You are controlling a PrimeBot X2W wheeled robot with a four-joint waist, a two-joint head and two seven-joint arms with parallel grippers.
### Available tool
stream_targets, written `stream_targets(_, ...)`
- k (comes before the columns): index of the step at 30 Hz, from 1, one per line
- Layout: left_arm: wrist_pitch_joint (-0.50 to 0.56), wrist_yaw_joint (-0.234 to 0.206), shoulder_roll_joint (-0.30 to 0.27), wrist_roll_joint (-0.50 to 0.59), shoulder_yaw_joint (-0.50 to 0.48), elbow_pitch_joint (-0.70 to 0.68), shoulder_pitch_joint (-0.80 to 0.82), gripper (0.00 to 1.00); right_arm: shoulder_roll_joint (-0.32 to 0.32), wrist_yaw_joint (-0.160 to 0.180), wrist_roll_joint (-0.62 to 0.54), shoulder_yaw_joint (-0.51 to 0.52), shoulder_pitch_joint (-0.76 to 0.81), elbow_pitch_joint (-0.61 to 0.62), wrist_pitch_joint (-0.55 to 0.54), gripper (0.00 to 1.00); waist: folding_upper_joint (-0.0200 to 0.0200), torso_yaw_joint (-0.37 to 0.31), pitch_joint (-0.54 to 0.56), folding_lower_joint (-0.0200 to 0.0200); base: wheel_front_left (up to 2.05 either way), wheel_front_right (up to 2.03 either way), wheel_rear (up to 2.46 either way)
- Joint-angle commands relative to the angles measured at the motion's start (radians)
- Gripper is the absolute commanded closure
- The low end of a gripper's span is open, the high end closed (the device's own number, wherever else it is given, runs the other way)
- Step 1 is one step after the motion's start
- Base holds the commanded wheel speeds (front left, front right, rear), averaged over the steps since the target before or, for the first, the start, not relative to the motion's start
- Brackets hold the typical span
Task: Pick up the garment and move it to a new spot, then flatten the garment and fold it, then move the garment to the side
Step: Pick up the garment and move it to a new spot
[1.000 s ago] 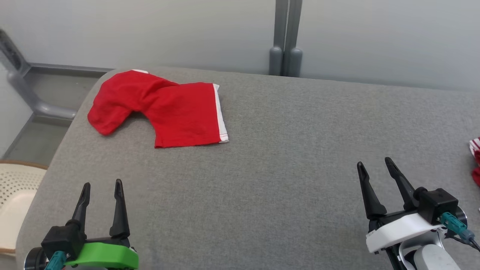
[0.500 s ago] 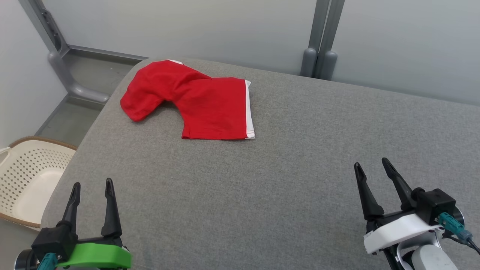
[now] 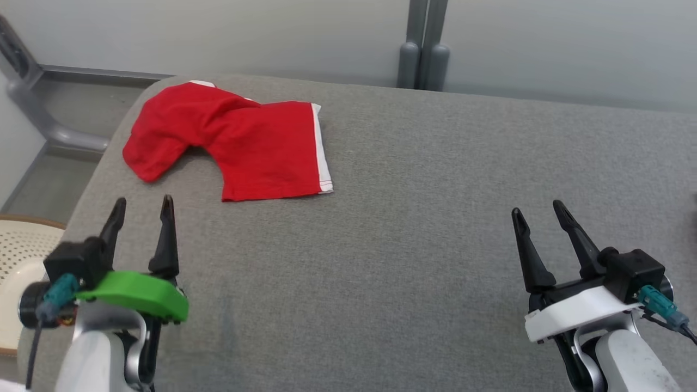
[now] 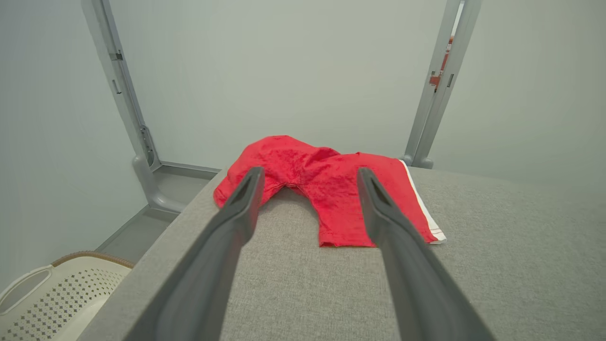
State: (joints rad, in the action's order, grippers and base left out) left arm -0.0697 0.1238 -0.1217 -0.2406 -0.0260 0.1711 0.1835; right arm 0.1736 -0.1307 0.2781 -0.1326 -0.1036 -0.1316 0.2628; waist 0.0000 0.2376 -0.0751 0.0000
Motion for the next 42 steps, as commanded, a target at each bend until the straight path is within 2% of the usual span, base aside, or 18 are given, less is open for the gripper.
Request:
stream_targets(1, 0.03, 0.004, -0.014, -0.015, 0.003, 0.005, 0.048, 0.0, 0.006, 0.0, -0.004, 0.003, -0.021, 0.008, 0.002, 0.0, 0.0, -0.077, -0.063, 0.0, 0.0, 0.0, 0.0)
stream_targets(6, 0.137, 0.007, -0.065, -0.062, -0.004, 0.04, 0.173, 0.0, -0.001, 0.0, -0.006, -0.004, -0.06, 0.016, 0.002, 0.0, 0.0, -0.169, -0.117, 0.0, 0.0, 0.0, 0.0)
stream_targets(10, 0.218, 0.007, -0.112, -0.142, 0.0, 0.116, 0.272, 0.0, -0.009, 0.0, -0.005, -0.011, -0.098, 0.023, 0.002, 0.0, 0.0, -0.243, -0.174, 0.0, 0.0, 0.0, 0.0)
stream_targets(18, 0.318, 0.008, -0.231, -0.316, 0.119, 0.329, 0.423, 0.0, -0.025, 0.0, -0.008, -0.006, -0.16, 0.039, 0.002, 0.0, 0.0, -0.362, -0.256, 0.0, 0.0, 0.0, 0.0)
stream_targets(28, 0.5, 0.008, -0.314, -0.443, 0.276, 0.582, 0.546, 0.0, -0.04, 0.0, -0.007, 0.003, -0.196, 0.047, 0.003, 0.0, 0.0, -0.438, -0.314, 0.0, 0.0, 0.0, 0.0)
stream_targets(31, 0.584, 0.008, -0.326, -0.481, 0.32, 0.633, 0.551, 0.0, -0.046, 0.0, -0.007, 0.009, -0.197, 0.048, 0.002, 0.0, 0.0, -0.45, -0.325, 0.0, 0.0, 0.0, 0.0)
stream_targets(34, 0.619, 0.008, -0.336, -0.509, 0.357, 0.646, 0.563, 0.0, -0.05, 0.0, -0.006, 0.02, -0.204, 0.048, 0.002, 0.0, 0.0, -0.455, -0.332, 0.0, 0.0, 0.0, 0.0)
stream_targets(35, 0.621, 0.008, -0.338, -0.518, 0.368, 0.644, 0.565, 0.12, -0.052, 0.0, -0.007, 0.021, -0.205, 0.047, 0.002, 0.0, 0.0, -0.456, -0.332, 0.0, 0.0, 0.0, 0.0)
stream_targets(36, 0.612, 0.008, -0.343, -0.528, 0.378, 0.638, 0.569, 0.83, -0.054, 0.0, -0.009, 0.023, -0.205, 0.046, 0.002, 0.0, 0.0, -0.456, -0.331, 0.0, 0.0, 0.0, 0.0)
stream_targets(37, 0.606, 0.008, -0.347, -0.536, 0.386, 0.634, 0.57, 1.0, -0.056, 0.0, -0.01, 0.024, -0.204, 0.044, 0.002, 0.0, 0.0, -0.455, -0.328, 0.0, 0.0, 0.0, 0.0)
stream_targets(42, 0.568, 0.009, -0.378, -0.545, 0.443, 0.606, 0.578, 1.0, -0.061, 0.0, -0.012, 0.031, -0.189, 0.033, 0.002, 0.0, 0.0, -0.447, -0.283, 0.0, 0.0, 0.0, 0.0)
